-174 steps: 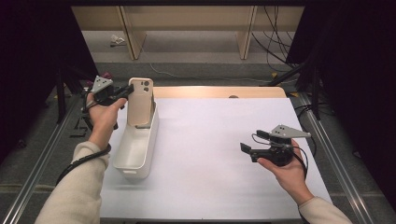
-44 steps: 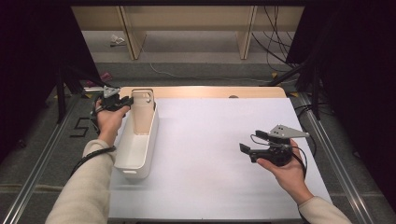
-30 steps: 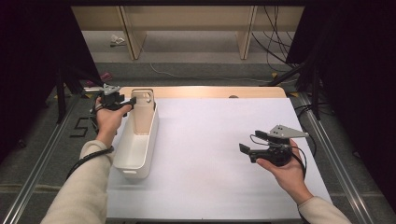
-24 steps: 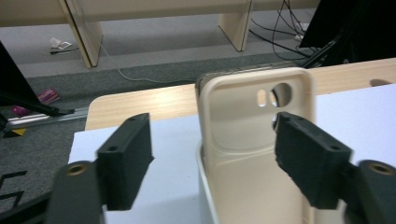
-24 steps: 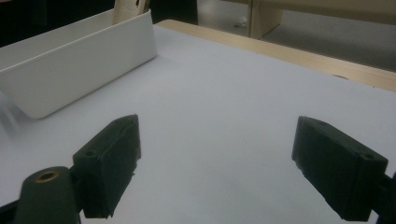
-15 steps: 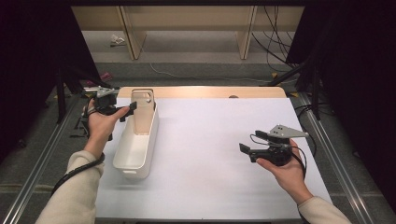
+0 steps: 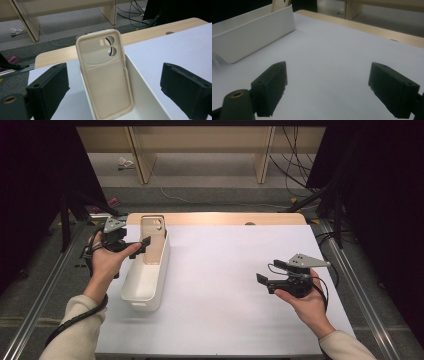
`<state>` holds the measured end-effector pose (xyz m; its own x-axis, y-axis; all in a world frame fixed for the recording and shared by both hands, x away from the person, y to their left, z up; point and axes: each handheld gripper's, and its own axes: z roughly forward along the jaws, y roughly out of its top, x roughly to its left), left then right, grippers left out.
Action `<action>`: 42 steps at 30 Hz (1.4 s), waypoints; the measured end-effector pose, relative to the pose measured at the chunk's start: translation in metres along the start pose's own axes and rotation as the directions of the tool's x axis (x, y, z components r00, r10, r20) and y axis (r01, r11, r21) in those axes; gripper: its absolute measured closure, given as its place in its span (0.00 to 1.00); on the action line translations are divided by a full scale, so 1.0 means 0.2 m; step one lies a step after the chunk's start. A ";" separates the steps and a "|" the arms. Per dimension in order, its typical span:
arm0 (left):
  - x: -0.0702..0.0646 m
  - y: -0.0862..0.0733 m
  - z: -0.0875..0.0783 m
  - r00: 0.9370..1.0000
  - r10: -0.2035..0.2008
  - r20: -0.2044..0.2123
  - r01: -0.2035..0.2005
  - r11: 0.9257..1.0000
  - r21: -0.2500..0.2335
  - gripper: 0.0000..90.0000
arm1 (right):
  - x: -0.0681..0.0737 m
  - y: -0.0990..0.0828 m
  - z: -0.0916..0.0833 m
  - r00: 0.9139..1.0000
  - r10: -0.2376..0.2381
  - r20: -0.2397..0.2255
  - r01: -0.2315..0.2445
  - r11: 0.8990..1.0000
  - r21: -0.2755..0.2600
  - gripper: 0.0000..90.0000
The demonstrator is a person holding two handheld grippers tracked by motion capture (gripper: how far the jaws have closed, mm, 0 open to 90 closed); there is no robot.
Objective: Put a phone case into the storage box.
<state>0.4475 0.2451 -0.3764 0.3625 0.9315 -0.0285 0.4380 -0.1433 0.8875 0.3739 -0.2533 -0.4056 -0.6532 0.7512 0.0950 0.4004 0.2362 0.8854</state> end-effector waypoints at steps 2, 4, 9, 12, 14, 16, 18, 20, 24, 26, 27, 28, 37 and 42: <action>-0.01 -0.01 -0.01 1.000 -0.001 0.005 0.001 1.000 0.001 0.07 | 0.00 0.00 0.00 1.000 0.000 0.000 0.000 1.000 0.000 0.18; -0.02 -0.02 -0.02 1.000 -0.001 0.011 0.001 1.000 0.004 0.07 | 0.00 0.00 0.00 1.000 0.000 0.000 0.000 1.000 0.001 0.18; -0.04 -0.05 -0.05 1.000 0.004 0.018 -0.004 1.000 0.007 0.05 | 0.00 0.00 0.00 1.000 0.000 0.000 0.000 1.000 0.002 0.18; -0.06 -0.07 -0.07 1.000 0.011 0.025 -0.011 1.000 0.005 0.03 | 0.00 0.00 0.00 1.000 0.001 0.000 -0.001 1.000 0.003 0.18; -0.08 -0.09 -0.08 0.999 0.013 0.037 -0.014 1.000 0.005 0.02 | 0.00 0.00 0.00 1.000 0.000 0.000 0.000 1.000 0.003 0.18; -0.10 -0.11 -0.09 0.999 0.014 0.047 -0.014 1.000 0.003 0.02 | 0.00 0.00 0.00 1.000 -0.001 0.000 0.001 1.000 0.004 0.18; -0.11 -0.12 -0.10 0.998 0.016 0.060 -0.016 1.000 -0.001 0.02 | 0.00 0.00 0.00 1.000 -0.002 0.000 0.002 1.000 0.005 0.18; -0.12 -0.13 -0.11 0.997 0.020 0.070 -0.020 1.000 -0.003 0.02 | 0.00 0.00 0.00 1.000 -0.001 0.000 0.001 1.000 0.005 0.18; -0.15 -0.15 -0.13 0.997 0.015 0.081 -0.015 1.000 -0.004 0.01 | -0.01 0.00 0.00 1.000 0.000 -0.001 0.000 1.000 0.003 0.18; -0.16 -0.16 -0.13 0.996 0.018 0.083 -0.018 1.000 -0.004 0.01 | -0.01 0.00 0.00 1.000 -0.001 0.000 0.001 1.000 0.002 0.18; -0.16 -0.16 -0.14 0.996 0.018 0.086 -0.018 1.000 -0.004 0.00 | -0.01 0.00 0.00 1.000 -0.002 0.001 0.002 1.000 -0.001 0.18; -0.17 -0.17 -0.14 0.996 0.022 0.086 -0.022 1.000 -0.002 0.00 | -0.01 0.00 0.00 1.000 -0.003 0.002 0.003 1.000 0.000 0.18; -0.23 -0.21 -0.18 0.992 0.029 0.121 -0.023 0.999 -0.049 0.01 | -0.01 0.00 -0.01 1.000 -0.001 0.000 0.001 1.000 -0.001 0.18; -0.28 -0.24 -0.21 0.989 0.055 0.139 -0.048 0.998 -0.052 0.01 | -0.01 0.00 -0.01 1.000 -0.005 -0.001 0.005 1.000 0.000 0.18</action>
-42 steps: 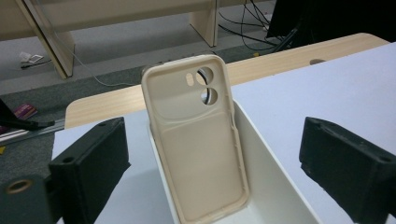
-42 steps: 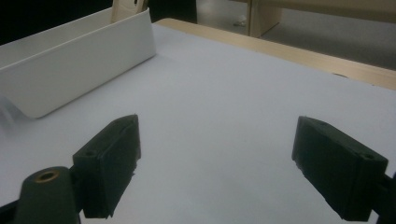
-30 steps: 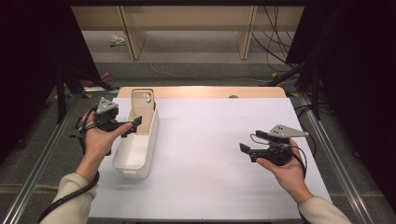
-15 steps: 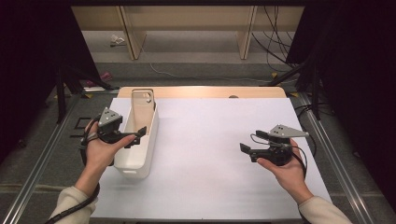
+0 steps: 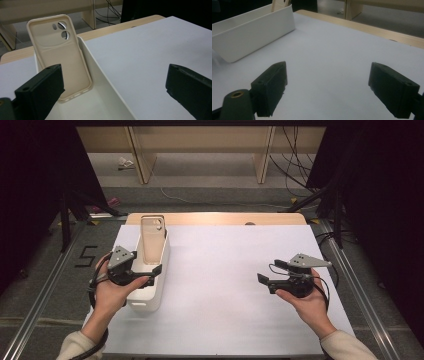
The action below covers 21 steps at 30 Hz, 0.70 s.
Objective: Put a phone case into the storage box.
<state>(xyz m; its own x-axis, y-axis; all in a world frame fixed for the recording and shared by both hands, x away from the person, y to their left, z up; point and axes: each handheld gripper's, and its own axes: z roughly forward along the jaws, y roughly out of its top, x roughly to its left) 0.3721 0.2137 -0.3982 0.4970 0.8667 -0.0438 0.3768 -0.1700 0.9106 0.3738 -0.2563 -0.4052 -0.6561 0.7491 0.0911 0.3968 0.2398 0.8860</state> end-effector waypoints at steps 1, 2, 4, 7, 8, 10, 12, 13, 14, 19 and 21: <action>-0.01 -0.01 0.00 1.000 0.008 0.003 -0.008 1.000 0.004 0.01 | 0.00 0.00 0.00 1.000 0.002 0.000 -0.002 1.000 0.000 0.18; -0.02 -0.01 -0.01 1.000 0.011 0.003 -0.011 1.000 0.004 0.01 | 0.00 0.00 0.00 1.000 0.003 0.001 -0.003 1.000 0.001 0.18; -0.05 -0.03 -0.01 1.000 0.018 0.010 -0.018 1.000 0.001 0.01 | -0.01 -0.01 -0.01 1.000 0.005 0.006 -0.005 1.000 -0.002 0.18; -0.09 -0.05 -0.02 0.999 0.028 0.026 -0.028 1.000 0.002 0.01 | -0.02 -0.01 -0.02 1.000 0.005 0.007 -0.005 1.000 -0.006 0.18; -0.10 -0.06 -0.02 0.999 0.033 0.029 -0.033 0.999 0.005 0.01 | -0.02 -0.01 -0.03 1.000 0.003 0.008 -0.003 1.000 -0.007 0.18; -0.12 -0.07 -0.02 0.998 0.044 0.036 -0.045 0.999 0.008 0.01 | -0.02 -0.01 -0.03 1.000 0.005 0.008 -0.005 1.000 -0.007 0.18; -0.13 -0.07 -0.02 0.998 0.051 0.040 -0.051 0.999 0.003 0.01 | -0.02 -0.01 -0.03 1.000 0.006 0.008 -0.006 1.000 -0.004 0.18; -0.14 -0.07 -0.02 0.998 0.054 0.039 -0.054 0.999 0.000 0.01 | -0.02 -0.01 -0.04 1.000 0.005 0.008 -0.005 1.000 -0.004 0.18; -0.14 -0.07 -0.03 0.997 0.062 0.040 -0.062 0.998 -0.002 0.01 | -0.02 -0.02 -0.04 1.000 0.005 0.008 -0.004 1.000 -0.005 0.18; -0.16 -0.08 -0.05 0.995 0.081 0.050 -0.081 0.997 -0.011 0.01 | -0.03 -0.02 -0.04 1.000 0.007 0.009 -0.007 1.000 -0.004 0.18; -0.16 -0.09 -0.06 0.994 0.092 0.049 -0.092 0.996 -0.013 0.01 | -0.03 -0.03 -0.05 1.000 0.007 0.006 -0.007 1.000 0.000 0.18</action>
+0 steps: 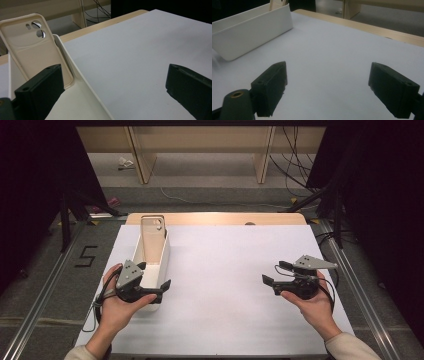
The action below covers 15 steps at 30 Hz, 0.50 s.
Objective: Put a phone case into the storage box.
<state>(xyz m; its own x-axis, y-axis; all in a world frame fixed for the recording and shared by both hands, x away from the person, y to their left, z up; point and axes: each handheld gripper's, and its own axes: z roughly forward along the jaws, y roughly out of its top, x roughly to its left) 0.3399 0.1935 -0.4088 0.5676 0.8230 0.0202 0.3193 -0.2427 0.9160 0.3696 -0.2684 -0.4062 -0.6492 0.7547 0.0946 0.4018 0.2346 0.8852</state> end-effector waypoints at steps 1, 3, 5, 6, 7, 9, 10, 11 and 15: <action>0.00 -0.01 0.00 1.000 0.005 -0.001 -0.005 1.000 0.001 0.01 | 0.00 0.00 0.00 1.000 0.002 0.001 -0.002 1.000 0.000 0.18; -0.01 -0.02 -0.01 1.000 0.008 0.002 -0.008 1.000 0.002 0.01 | 0.00 0.00 0.00 1.000 0.001 0.001 -0.001 1.000 0.003 0.18; -0.01 -0.03 -0.02 1.000 0.010 0.010 -0.010 1.000 0.003 0.01 | 0.00 -0.01 0.00 1.000 0.000 0.000 0.000 1.000 0.003 0.18; -0.02 -0.04 -0.03 1.000 0.013 0.011 -0.013 1.000 0.003 0.01 | 0.00 -0.01 0.00 1.000 -0.001 0.000 0.001 1.000 0.004 0.18; -0.02 -0.05 -0.03 1.000 0.020 0.011 -0.020 1.000 0.003 0.01 | 0.00 -0.01 0.00 1.000 -0.004 0.000 0.004 1.000 0.002 0.18; -0.02 -0.06 -0.04 0.999 0.036 0.012 -0.036 0.999 0.000 0.01 | 0.00 -0.01 0.00 1.000 -0.006 -0.001 0.006 1.000 0.006 0.18; -0.02 -0.06 -0.04 0.999 0.031 0.016 -0.031 1.000 -0.002 0.02 | 0.01 -0.01 0.00 1.000 -0.006 -0.001 0.006 1.000 0.008 0.18; -0.02 -0.07 -0.04 0.999 0.031 0.017 -0.031 1.000 -0.005 0.02 | 0.01 -0.01 0.00 1.000 -0.006 -0.003 0.006 1.000 0.009 0.18; -0.02 -0.08 -0.04 0.999 0.036 0.015 -0.036 0.999 -0.002 0.02 | 0.01 -0.01 0.01 1.000 -0.007 -0.004 0.007 1.000 0.010 0.18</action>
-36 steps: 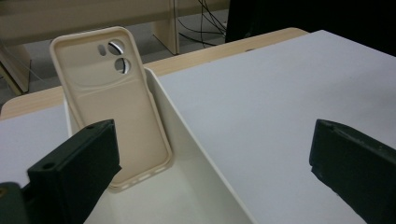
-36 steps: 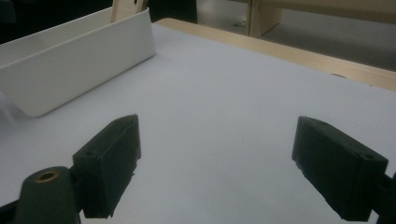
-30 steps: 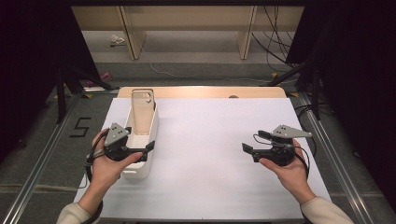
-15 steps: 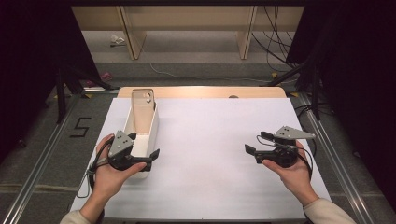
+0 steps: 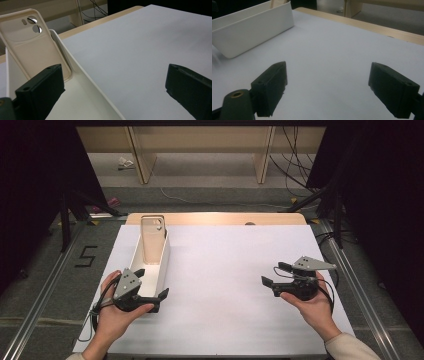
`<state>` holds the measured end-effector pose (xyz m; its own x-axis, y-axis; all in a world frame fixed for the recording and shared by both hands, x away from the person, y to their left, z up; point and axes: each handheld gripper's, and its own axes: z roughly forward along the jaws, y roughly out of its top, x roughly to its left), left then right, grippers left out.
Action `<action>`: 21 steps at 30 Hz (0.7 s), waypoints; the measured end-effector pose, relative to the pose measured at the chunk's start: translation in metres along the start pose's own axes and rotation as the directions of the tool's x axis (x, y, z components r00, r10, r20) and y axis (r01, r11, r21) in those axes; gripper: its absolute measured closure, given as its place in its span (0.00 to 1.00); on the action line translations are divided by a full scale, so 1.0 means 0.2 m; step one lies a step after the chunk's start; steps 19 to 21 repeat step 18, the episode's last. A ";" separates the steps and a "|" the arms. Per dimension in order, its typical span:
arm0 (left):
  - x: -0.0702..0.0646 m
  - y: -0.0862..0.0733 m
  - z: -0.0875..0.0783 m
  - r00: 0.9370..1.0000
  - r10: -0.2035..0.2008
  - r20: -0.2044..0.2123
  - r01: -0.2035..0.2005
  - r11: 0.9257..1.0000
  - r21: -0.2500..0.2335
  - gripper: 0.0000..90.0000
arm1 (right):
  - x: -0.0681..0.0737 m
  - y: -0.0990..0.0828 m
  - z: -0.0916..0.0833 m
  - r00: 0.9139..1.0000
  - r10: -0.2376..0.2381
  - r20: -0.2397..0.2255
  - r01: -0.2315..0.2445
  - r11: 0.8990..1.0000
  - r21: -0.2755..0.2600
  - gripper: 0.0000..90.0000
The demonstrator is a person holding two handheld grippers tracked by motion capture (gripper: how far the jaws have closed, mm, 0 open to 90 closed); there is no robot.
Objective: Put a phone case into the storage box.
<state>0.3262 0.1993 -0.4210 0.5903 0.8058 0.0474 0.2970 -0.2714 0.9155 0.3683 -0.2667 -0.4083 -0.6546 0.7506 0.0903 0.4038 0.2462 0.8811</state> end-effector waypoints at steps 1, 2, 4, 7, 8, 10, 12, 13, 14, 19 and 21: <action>0.00 0.00 0.00 1.000 -0.001 0.000 0.001 1.000 0.000 0.02 | 0.00 0.00 0.00 1.000 -0.003 0.001 0.003 1.000 0.000 0.18; 0.00 0.00 0.00 1.000 -0.001 0.000 0.001 1.000 0.000 0.02 | 0.00 0.00 0.00 1.000 -0.003 0.000 0.003 1.000 0.001 0.18; 0.00 -0.01 0.00 1.000 0.000 -0.001 0.000 1.000 0.002 0.02 | 0.01 0.00 0.00 1.000 -0.006 -0.004 0.006 1.000 0.001 0.18; -0.01 0.00 0.00 1.000 0.003 0.002 -0.003 1.000 0.001 0.02 | 0.01 0.00 0.01 1.000 -0.010 -0.007 0.010 1.000 0.000 0.18; -0.02 0.00 0.00 1.000 0.007 0.002 -0.007 1.000 0.002 0.02 | 0.01 0.00 0.01 1.000 -0.009 -0.008 0.009 1.000 0.001 0.18; -0.02 -0.01 0.00 1.000 0.003 0.003 -0.003 1.000 0.004 0.02 | 0.02 0.00 0.01 1.000 -0.009 -0.011 0.009 1.000 0.004 0.18; -0.02 -0.01 0.01 1.000 0.001 0.001 -0.001 1.000 0.004 0.02 | 0.02 0.00 0.01 1.000 -0.011 -0.012 0.011 1.000 0.004 0.18; -0.01 -0.01 0.01 1.000 0.001 0.000 -0.001 1.000 0.004 0.02 | 0.02 0.00 0.02 1.000 -0.010 -0.012 0.010 1.000 0.005 0.18; -0.02 -0.01 0.01 1.000 0.002 0.002 -0.002 1.000 0.005 0.02 | 0.02 0.00 0.02 1.000 -0.010 -0.012 0.010 1.000 0.004 0.18; -0.01 -0.02 0.01 1.000 -0.005 0.004 0.005 1.000 0.003 0.02 | 0.02 0.00 0.02 1.000 -0.006 -0.013 0.006 1.000 0.004 0.18; -0.01 -0.02 0.01 1.000 -0.005 0.004 0.005 1.000 0.003 0.02 | 0.02 0.00 0.02 1.000 -0.006 -0.013 0.006 1.000 0.004 0.18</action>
